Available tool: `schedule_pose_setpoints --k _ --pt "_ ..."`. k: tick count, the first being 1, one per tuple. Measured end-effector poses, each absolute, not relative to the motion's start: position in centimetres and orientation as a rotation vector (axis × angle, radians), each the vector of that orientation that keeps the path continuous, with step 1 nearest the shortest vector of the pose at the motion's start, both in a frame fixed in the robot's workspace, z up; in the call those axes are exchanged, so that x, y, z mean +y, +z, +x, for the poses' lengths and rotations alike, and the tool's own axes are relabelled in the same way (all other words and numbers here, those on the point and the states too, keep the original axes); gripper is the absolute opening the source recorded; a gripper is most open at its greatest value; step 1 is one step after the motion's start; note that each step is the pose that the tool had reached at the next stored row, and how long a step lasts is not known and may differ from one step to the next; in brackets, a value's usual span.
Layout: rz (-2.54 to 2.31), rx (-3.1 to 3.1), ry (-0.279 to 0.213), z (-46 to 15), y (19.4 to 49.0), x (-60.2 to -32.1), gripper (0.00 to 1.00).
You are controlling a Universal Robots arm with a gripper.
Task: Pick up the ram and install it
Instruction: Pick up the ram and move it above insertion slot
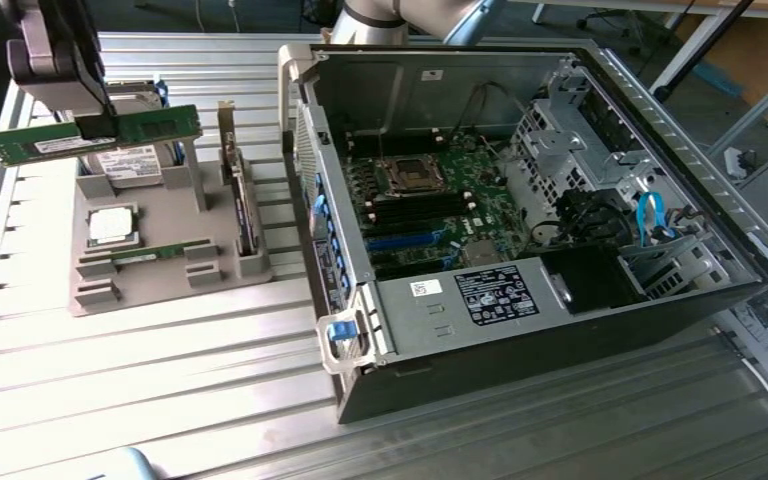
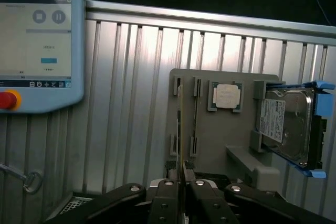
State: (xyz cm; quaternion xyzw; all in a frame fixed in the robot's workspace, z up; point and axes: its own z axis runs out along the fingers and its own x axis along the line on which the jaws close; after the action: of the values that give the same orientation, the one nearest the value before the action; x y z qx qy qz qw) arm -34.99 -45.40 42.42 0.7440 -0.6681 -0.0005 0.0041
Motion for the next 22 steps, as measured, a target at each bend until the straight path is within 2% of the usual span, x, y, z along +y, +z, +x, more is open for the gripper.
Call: schedule_pose_setpoints --k 22 --pt "2.330 -2.092 0.001 -32.7 42.4 -45.4 0.14"
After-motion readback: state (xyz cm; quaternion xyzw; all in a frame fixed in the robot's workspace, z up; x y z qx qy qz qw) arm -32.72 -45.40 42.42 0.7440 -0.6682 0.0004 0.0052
